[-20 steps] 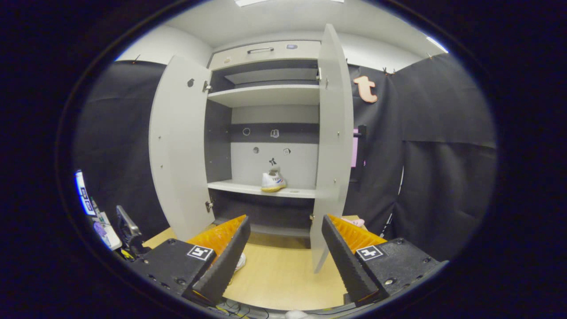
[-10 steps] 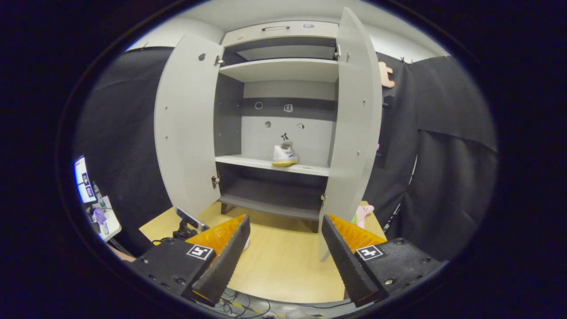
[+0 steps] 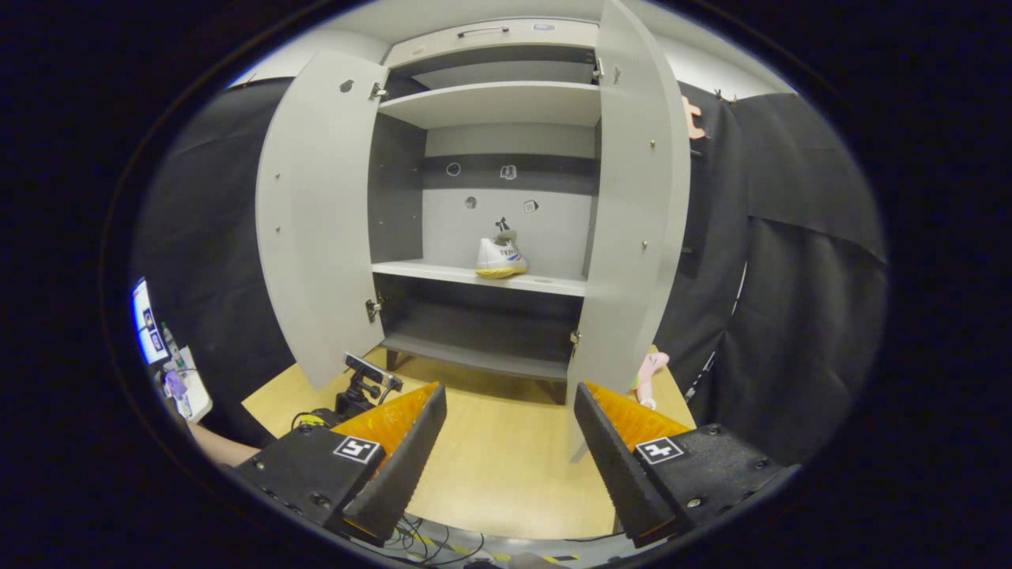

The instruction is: Grab one shoe with the right hand and put it into the shoe cabinet, grab the other shoe with the left hand and put it into the shoe cabinet; then close the right door with the right hand and the left door with the left hand.

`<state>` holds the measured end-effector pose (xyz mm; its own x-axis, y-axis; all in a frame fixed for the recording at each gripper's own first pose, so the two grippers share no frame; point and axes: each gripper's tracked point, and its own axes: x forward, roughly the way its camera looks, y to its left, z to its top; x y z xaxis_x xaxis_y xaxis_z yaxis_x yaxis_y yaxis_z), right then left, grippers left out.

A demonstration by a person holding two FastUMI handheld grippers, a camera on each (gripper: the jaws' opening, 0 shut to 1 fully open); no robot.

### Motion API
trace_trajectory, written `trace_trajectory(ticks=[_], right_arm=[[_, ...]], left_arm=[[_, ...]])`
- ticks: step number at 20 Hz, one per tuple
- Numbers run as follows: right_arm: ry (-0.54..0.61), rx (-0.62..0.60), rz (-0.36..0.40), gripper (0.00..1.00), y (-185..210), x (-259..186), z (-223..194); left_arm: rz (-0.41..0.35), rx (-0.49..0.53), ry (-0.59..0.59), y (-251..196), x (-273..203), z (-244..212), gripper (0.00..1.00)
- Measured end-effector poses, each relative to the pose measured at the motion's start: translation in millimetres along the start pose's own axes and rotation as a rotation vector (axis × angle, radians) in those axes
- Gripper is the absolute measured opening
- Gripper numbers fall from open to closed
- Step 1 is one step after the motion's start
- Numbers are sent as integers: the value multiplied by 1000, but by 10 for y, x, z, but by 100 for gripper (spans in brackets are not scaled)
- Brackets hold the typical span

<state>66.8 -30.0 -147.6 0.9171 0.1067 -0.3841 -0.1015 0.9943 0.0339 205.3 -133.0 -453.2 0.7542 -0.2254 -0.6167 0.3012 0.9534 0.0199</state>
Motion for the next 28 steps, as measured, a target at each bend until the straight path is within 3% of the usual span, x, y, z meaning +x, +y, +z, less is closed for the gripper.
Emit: trace_trajectory(ticks=[1,3,4,5,6,7,8,9,10,18,28], right_arm=[[-2,0,-1,100,-13,24,13],[-1,3,0,100,-37,58,14],[-3,9,4,100,-32,77,28],[-4,14,7,100,-31,92,41],[-8,7,5,100,-37,126,40],[2,-3,-7,100,-71,152,8],[7,-4,3,100,-54,163,-14],[11,1,8,100,-38,176,-10],[11,9,10,100,-49,200,10],[-98,47,38,100,-65,273,426],[-146,65,116,100,89,306,604]], left_arm=[[-2,12,1,-17,-5,9,69],[37,14,18,90,48,8,40],[50,-1,31,138,24,8,19],[60,-11,38,170,20,29,10],[100,2,46,246,2,58,15],[127,12,43,297,-56,97,4],[126,7,26,278,-141,178,2],[118,-7,6,255,-237,286,13],[118,-16,-10,246,-371,389,2],[145,-54,-190,326,-1641,1393,2],[200,-59,-377,241,-1840,1063,2]])
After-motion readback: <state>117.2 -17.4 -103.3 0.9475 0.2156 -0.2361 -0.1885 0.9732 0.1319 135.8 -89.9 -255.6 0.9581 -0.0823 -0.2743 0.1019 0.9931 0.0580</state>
